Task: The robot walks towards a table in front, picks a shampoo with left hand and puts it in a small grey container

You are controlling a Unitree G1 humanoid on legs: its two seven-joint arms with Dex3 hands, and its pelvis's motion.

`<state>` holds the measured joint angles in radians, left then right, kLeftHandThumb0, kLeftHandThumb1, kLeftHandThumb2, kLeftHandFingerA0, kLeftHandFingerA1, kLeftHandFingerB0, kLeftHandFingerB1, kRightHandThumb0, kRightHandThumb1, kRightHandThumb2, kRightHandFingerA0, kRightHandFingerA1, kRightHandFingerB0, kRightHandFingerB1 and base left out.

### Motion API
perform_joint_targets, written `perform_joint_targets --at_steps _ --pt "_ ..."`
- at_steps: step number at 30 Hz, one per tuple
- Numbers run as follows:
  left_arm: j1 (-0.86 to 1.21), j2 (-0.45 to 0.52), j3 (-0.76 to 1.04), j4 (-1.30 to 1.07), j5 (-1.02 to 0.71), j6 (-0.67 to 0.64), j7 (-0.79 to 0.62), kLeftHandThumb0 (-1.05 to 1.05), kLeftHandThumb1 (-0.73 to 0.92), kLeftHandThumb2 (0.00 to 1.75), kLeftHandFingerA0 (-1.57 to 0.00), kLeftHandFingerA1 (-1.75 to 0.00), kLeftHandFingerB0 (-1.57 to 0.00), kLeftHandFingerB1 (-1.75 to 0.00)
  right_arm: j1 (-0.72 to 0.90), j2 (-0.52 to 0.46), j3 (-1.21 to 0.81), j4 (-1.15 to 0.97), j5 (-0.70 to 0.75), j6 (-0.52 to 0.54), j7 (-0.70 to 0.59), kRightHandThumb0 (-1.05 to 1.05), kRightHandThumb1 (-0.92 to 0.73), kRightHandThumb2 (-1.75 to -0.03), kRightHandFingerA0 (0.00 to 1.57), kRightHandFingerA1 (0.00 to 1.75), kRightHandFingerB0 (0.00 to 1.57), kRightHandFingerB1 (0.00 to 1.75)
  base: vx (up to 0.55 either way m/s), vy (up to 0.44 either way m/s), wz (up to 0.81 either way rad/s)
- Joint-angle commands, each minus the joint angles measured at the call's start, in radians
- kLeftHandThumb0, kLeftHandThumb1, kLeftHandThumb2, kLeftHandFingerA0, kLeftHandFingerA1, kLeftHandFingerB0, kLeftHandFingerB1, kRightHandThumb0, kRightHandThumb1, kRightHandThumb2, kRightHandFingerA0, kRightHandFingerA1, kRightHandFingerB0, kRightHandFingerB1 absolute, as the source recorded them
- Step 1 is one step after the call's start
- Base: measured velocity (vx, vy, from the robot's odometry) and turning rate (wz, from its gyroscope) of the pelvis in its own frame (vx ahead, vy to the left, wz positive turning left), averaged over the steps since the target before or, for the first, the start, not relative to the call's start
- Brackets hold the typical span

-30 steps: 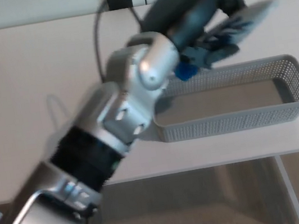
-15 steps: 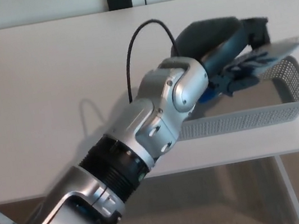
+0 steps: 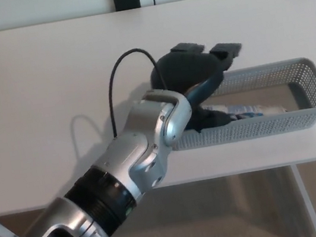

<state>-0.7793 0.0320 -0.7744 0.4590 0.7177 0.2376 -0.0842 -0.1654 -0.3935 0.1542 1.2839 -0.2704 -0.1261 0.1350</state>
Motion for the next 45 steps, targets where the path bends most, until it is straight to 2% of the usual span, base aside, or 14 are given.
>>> perform_joint_targets --at_steps 1,5,15,27,28,29,30,31,33,35,36,39,40,45 --pt "0.003 0.004 0.024 -0.025 0.044 0.064 -0.038 -0.85 0.49 0.85 0.0 0.0 0.0 -0.04 0.005 -0.013 0.011 -0.003 -0.014 -0.003 0.009 -0.26 -0.74 -0.61 0.61 0.45 0.5 0.39 0.0 0.0 0.0" --pt "0.007 0.008 0.059 -0.059 0.032 0.046 -0.019 -0.89 0.51 0.9 0.0 0.0 0.0 -0.04 -0.01 -0.01 0.01 -0.004 -0.009 0.006 0.012 -0.26 -0.73 -0.61 0.58 0.44 0.5 0.38 0.0 0.0 0.0" --pt "0.084 0.069 0.261 -0.625 0.004 0.086 -0.108 -0.86 0.52 0.89 0.0 -0.01 0.0 -0.06 -0.002 -0.015 0.029 -0.005 -0.019 -0.003 0.022 -0.27 -0.74 -0.61 0.58 0.44 0.49 0.38 0.0 0.0 0.0" --pt "0.254 0.223 0.643 -1.302 -0.343 0.107 -0.373 -0.62 0.38 0.7 -0.09 -0.19 -0.09 -0.32 -0.017 -0.034 0.022 -0.006 -0.007 0.009 0.031 -0.28 -0.74 -0.62 0.59 0.44 0.47 0.38 0.0 0.0 0.0" --pt "0.416 0.233 0.705 -1.408 -0.436 0.055 -0.373 -0.27 0.4 0.91 0.0 -0.5 0.0 -0.47 -0.005 -0.033 0.016 0.0 -0.002 0.015 0.026 -0.27 -0.73 -0.61 0.6 0.43 0.45 0.37 0.0 0.0 0.0" --pt "0.513 0.242 0.735 -1.456 -0.473 0.023 -0.375 -0.24 0.48 0.95 0.0 -0.5 0.0 -0.47 -0.007 -0.038 0.025 0.003 -0.012 0.016 0.025 -0.28 -0.74 -0.61 0.59 0.43 0.46 0.37 0.0 0.0 0.0" --pt "0.548 0.246 0.746 -1.474 -0.487 0.012 -0.377 -0.24 0.48 0.95 0.0 -0.5 0.0 -0.47 -0.008 -0.04 0.029 0.005 -0.017 0.016 0.024 -0.28 -0.74 -0.61 0.59 0.43 0.46 0.37 0.0 0.0 0.0" --pt "0.733 0.249 0.825 -1.503 -0.62 -0.066 -0.4 -0.18 0.54 0.56 -0.05 -0.27 -0.14 -0.32 -0.005 -0.037 0.032 0.007 -0.02 0.009 0.026 -0.29 -0.74 -0.61 0.58 0.44 0.47 0.38 0.0 0.0 0.0" --pt "0.975 0.257 0.904 -1.506 -0.76 -0.184 -0.438 -0.05 0.55 0.6 -0.11 -0.2 -0.15 -0.35 0.011 -0.036 0.031 0.007 -0.017 0.002 0.028 -0.29 -0.74 -0.62 0.59 0.44 0.46 0.37 0.0 0.0 0.0" --pt "1.162 0.254 0.96 -1.506 -0.839 -0.254 -0.476 -0.04 0.57 0.59 -0.12 -0.21 -0.18 -0.34 0.032 -0.035 0.034 0.005 -0.018 -0.006 0.03 -0.29 -0.74 -0.62 0.59 0.44 0.47 0.37 0.0 0.0 0.0" --pt "1.329 0.24 0.995 -1.468 -0.889 -0.355 -0.507 -0.03 0.42 0.89 0.0 -0.45 -0.14 -0.49 0.045 -0.038 0.036 0.007 -0.021 -0.004 0.022 -0.3 -0.73 -0.62 0.6 0.43 0.49 0.38 0.0 0.0 0.0" --pt "1.578 0.228 1.066 -1.332 -0.95 -0.594 -0.558 -0.09 0.44 0.91 0.0 -0.45 -0.16 -0.49 0.042 -0.037 0.021 0.011 -0.008 0.017 0.007 -0.3 -0.73 -0.62 0.63 0.44 0.49 0.38 0.0 0.0 0.0" --pt "1.665 0.233 1.095 -1.261 -0.962 -0.702 -0.577 -0.12 0.65 0.6 -0.15 -0.3 -0.29 -0.33 0.044 -0.037 0.016 0.013 -0.004 0.017 0.002 -0.3 -0.73 -0.61 0.61 0.43 0.47 0.37 0.0 0.0 0.0" --pt "1.866 0.293 1.214 -0.967 -1.07 -0.905 -0.785 -0.17 0.68 0.61 -0.2 -0.29 -0.28 -0.32 0.062 -0.047 0.002 0.021 0.006 0.019 -0.013 -0.31 -0.71 -0.62 0.64 0.43 0.51 0.38 0.0 0.0 0.0"
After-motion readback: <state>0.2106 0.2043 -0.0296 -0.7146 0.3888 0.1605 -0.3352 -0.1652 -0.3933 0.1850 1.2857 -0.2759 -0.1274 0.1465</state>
